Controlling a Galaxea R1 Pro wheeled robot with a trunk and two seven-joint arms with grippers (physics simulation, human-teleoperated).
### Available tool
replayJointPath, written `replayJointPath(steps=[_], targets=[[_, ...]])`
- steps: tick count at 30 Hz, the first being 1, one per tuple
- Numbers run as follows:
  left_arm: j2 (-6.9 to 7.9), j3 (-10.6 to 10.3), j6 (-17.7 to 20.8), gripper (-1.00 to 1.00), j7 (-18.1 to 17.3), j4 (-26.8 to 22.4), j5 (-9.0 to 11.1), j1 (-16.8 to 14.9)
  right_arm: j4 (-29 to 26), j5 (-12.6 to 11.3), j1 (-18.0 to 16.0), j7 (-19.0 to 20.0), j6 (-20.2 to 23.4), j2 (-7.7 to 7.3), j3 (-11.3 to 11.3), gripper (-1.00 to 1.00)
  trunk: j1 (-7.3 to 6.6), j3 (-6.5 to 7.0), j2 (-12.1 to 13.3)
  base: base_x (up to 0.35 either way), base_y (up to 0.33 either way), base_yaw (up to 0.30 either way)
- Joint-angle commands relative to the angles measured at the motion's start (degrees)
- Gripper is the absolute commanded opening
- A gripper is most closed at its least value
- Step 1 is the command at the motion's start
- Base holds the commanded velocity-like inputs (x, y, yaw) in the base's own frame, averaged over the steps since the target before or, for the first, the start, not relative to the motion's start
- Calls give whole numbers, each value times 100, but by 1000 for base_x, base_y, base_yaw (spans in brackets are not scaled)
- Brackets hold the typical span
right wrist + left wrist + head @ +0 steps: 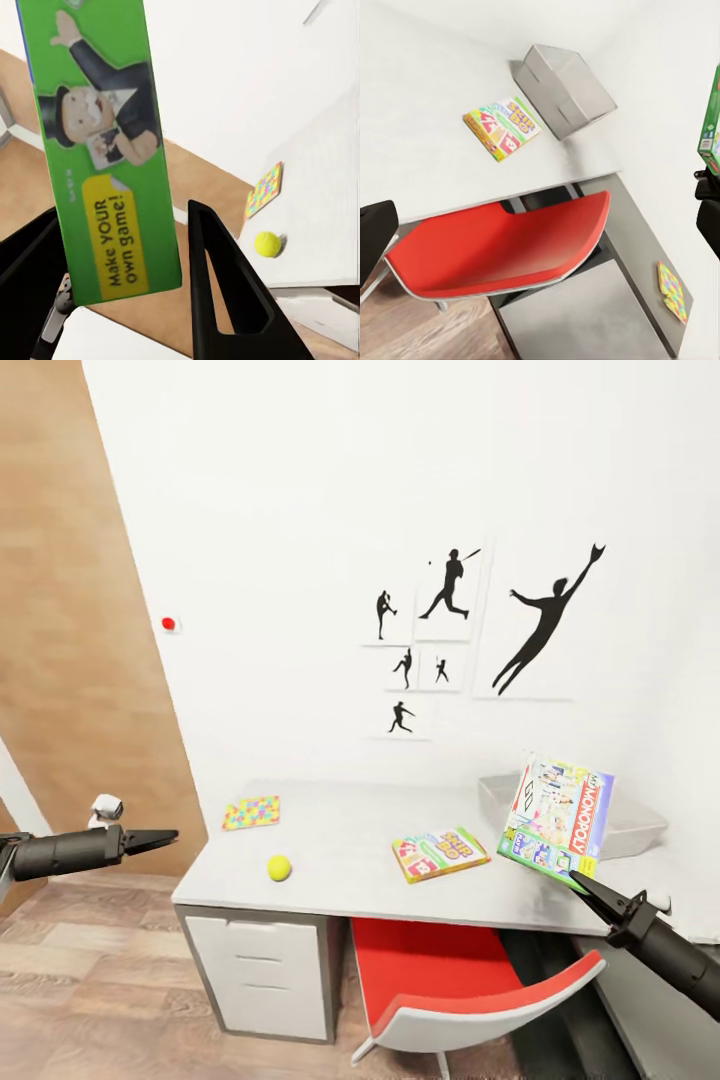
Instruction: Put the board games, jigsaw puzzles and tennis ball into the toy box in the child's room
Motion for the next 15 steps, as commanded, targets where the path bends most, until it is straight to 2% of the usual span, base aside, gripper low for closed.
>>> replayJointPath(steps=[1, 15], targets=[[3, 5, 60, 100, -34, -4, -22, -4, 0, -21, -8, 21, 34, 2, -4, -100, 4, -19, -14, 0, 0, -241], [9, 18, 60, 100, -34, 26, 8, 39, 20, -21, -8, 29, 28, 5, -4, -100, 4, -72, -14, 0, 0, -251]])
